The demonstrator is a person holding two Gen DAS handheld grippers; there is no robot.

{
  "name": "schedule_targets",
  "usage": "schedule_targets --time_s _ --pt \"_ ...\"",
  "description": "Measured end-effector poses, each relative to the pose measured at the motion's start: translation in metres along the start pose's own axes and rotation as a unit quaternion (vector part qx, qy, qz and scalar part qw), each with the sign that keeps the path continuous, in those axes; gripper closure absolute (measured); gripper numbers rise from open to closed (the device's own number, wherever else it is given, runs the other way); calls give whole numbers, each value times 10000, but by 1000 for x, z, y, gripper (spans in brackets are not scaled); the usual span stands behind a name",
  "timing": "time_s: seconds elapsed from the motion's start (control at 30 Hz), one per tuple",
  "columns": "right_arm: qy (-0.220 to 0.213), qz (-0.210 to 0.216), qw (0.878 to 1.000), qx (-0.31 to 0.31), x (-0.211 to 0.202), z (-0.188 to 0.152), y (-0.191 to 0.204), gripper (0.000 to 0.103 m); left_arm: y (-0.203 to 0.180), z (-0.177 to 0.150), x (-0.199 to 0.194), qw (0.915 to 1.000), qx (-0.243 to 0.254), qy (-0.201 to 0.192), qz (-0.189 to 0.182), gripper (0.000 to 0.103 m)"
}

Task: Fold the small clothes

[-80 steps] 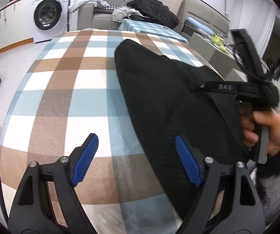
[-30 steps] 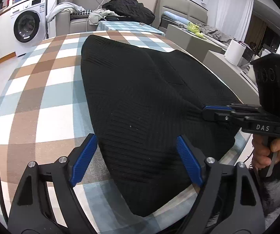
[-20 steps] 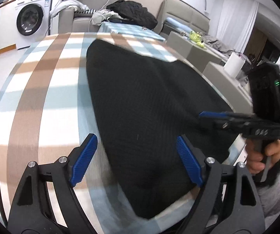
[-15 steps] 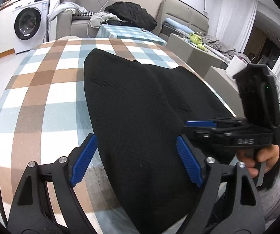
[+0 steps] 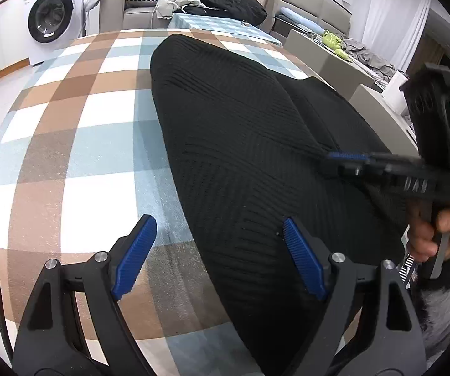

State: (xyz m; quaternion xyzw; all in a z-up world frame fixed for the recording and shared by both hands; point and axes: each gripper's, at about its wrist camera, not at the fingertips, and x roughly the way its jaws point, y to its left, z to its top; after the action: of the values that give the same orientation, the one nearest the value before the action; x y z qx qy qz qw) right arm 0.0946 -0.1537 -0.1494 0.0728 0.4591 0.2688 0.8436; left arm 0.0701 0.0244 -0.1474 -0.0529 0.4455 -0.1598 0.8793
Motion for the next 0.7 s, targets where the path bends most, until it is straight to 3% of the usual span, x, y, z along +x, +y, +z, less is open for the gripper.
schedule_targets --time_s 0.1,0.33,0.37,0.43,0.47,0.6,0.7 --pt "-144 51 9994 300 -2 17 -11 64 -1 -1 2 10000 20 12 -5 21" --pt "-30 -266 9980 564 44 74 -20 65 1 0 2 10000 -23 32 -36 21" --pt "-73 -342 9979 546 45 76 -19 68 1 0 2 10000 -21 29 -44 21" --pt "-143 -533 9979 339 48 85 -15 90 1 0 1 10000 -25 2 -53 21" --pt "-222 -558 9980 197 44 89 -11 94 2 1 0 10000 -21 -3 -63 21" --pt "-807 -739 9938 -197 -5 93 12 95 0 2 -4 9999 -28 -48 -147 21" --pt "-791 -1034 9914 -140 -17 93 5 95 -5 1 -3 9997 10 -20 -237 21"
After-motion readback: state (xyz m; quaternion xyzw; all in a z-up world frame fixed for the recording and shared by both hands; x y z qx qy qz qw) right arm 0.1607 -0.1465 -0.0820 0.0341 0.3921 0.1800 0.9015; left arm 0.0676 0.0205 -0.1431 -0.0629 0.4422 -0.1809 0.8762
